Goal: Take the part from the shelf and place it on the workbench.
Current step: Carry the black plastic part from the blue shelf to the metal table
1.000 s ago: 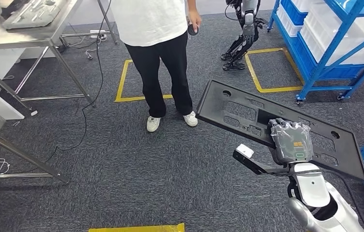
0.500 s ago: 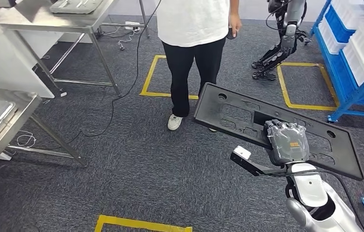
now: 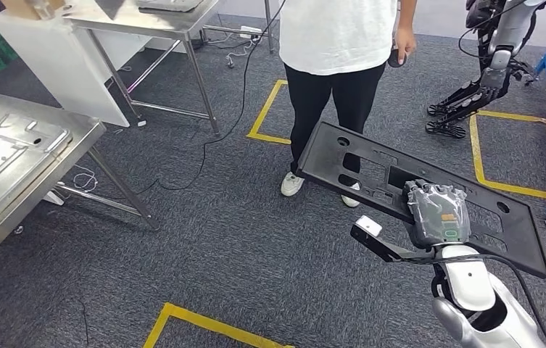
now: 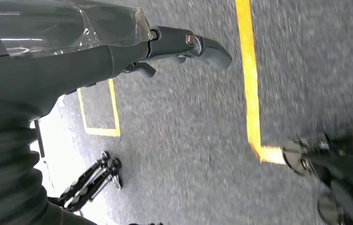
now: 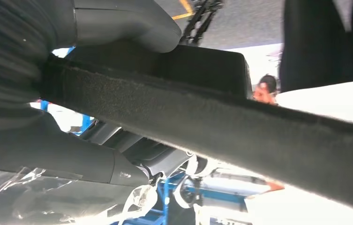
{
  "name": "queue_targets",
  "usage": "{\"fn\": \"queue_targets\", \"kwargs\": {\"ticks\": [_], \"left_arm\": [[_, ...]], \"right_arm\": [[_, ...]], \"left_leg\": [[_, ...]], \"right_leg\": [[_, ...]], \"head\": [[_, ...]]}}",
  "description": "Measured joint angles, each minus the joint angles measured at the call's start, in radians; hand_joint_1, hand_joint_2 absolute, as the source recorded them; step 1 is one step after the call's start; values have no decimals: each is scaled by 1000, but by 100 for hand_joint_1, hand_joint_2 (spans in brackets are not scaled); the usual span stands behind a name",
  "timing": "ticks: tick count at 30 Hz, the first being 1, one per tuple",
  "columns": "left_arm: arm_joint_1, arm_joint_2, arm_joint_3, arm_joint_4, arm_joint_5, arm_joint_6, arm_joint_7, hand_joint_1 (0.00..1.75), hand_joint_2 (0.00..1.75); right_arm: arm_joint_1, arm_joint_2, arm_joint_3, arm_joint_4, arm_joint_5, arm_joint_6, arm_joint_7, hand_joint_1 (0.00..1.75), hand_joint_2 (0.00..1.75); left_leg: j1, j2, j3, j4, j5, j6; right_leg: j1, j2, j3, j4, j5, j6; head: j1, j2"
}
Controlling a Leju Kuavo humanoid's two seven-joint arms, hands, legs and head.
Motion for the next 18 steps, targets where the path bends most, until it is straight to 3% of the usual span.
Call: {"fn": "queue_targets", "kwargs": {"ticks": [1, 2, 4, 6, 8, 10, 12, 14, 15, 16, 18], "left_arm": [[0, 0, 0, 0, 0, 0, 0, 0, 175], [1, 0, 0, 0, 0, 0, 0, 0, 175], [-1, 4, 0, 0, -1, 0, 0, 0, 175], [-5, 10, 0, 0, -2, 2, 0, 0, 175], [-6, 12, 0, 0, -2, 4, 0, 0, 175], [-3, 11, -1, 0, -3, 5, 1, 0, 175], [-3, 9, -2, 0, -4, 5, 2, 0, 175], [-7, 5, -2, 0, -4, 6, 1, 0, 175], [-8, 3, -2, 0, -4, 6, 1, 0, 175], [-7, 2, -3, 0, -5, 6, 1, 0, 175], [-3, 0, -3, 0, -5, 5, 1, 0, 175]], "right_arm": [[1, 0, 0, 0, 0, 0, 0, 175, 175], [2, 0, -1, 0, 0, -1, 0, 175, 175], [2, 0, -2, 0, 0, -1, 0, 175, 175], [5, 0, -5, 0, 0, -2, 0, 175, 175], [6, 0, -8, 0, 0, -3, 0, 175, 175], [7, 1, -12, -1, 0, -4, 0, 175, 175], [10, -2, -16, -1, 0, -6, 0, 175, 175], [16, -4, -18, -1, 0, -7, 0, 175, 175], [19, -6, -19, -1, 0, -7, 0, 175, 175], [22, -6, -19, -1, 0, -7, 0, 175, 175], [24, -6, -20, -1, 0, -7, 0, 175, 175]], "left_leg": [[-4, 1, 10, -27, 21, 7], [-11, 6, 41, -93, 56, 16], [-36, 47, 133, -277, 130, 40], [-54, 82, 182, -377, 158, 57], [-56, 71, 190, -393, 159, 62], [-48, 49, 205, -408, 166, 64], [-39, 27, 216, -414, 169, 66], [-36, 2, 218, -411, 167, 68], [-33, -13, 220, -409, 165, 67], [-30, -28, 221, -405, 162, 64], [-21, -56, 224, -391, 151, 52]], "right_leg": [[2, -9, 4, -2, -2, -1], [2, -18, 10, -5, -4, -2], [3, -37, 24, -15, -7, -1], [5, -55, 32, -22, -11, 3], [8, -75, 35, -25, -16, 9], [10, -54, 30, 2, -39, 13], [10, -2, -20, 120, -96, 16], [10, 22, -104, 270, -148, 21], [9, 24, -131, 305, -148, 25], [7, 25, -136, 295, -126, 29], [-2, 40, -88, 163, -41, 41]], "head": [[0, 0], [0, 0], [0, 0], [0, 0], [0, 0], [0, 0], [0, 0], [0, 0], [0, 0], [0, 0], [0, 0]]}}
